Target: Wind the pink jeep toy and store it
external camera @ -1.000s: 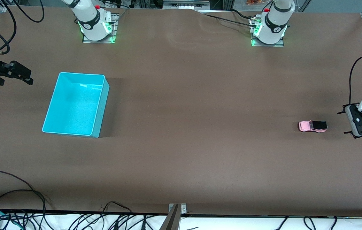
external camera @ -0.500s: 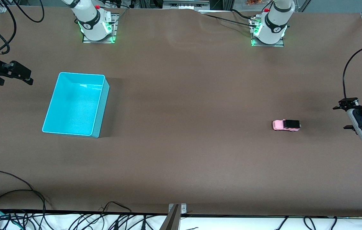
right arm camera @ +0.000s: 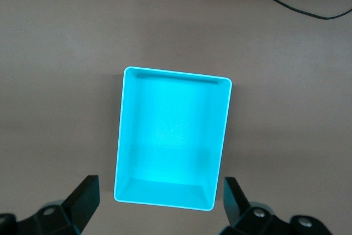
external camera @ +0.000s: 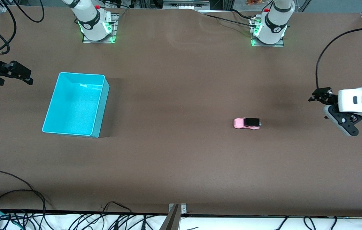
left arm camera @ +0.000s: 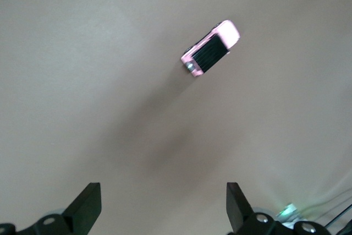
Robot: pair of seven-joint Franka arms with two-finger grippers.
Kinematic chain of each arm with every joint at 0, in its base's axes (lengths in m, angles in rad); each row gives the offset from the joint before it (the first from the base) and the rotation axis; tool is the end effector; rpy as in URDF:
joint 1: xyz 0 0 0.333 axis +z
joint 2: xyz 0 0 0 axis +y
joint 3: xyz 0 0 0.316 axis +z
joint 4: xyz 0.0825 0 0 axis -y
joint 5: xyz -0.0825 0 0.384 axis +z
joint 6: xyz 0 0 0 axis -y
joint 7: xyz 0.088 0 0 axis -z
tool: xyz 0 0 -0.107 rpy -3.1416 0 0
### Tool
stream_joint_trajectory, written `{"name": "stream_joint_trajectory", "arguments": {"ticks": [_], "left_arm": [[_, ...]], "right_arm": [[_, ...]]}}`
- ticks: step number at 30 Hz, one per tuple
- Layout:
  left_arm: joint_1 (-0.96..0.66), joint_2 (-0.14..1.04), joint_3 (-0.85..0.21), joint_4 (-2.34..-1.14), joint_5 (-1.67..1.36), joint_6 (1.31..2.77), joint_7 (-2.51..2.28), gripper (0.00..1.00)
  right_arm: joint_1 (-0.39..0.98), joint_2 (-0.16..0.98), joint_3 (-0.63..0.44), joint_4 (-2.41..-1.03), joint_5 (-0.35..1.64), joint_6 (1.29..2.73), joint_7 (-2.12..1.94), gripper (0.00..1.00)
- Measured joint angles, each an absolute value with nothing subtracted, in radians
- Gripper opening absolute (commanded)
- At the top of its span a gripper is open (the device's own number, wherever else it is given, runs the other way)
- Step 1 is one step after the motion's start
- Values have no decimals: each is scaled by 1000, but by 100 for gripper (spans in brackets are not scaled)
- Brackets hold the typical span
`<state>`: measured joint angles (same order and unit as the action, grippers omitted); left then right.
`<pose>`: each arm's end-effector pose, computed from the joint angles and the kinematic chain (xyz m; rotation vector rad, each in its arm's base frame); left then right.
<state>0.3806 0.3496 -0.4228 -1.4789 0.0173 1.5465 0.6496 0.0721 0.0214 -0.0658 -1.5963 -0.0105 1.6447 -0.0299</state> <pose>0.6294 0.0096 0.4727 2.7594 -0.9896 -0.2983 0.5675 0.0029 0.6070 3.1286 0.0577 0.0421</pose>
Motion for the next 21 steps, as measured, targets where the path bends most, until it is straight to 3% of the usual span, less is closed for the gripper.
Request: {"name": "stream_joint_trajectory", "arguments": {"ticks": [9,21], "left_arm": [[379,338,-511,-1479,17,1530,423,100],[346,331,-528,-1476,52,1530,237,100]], "right_arm": [[72,21,-66,-1596,-11,1645,-30,100],[72,21,-66,-1596,-11,1645,-30,100]]}}
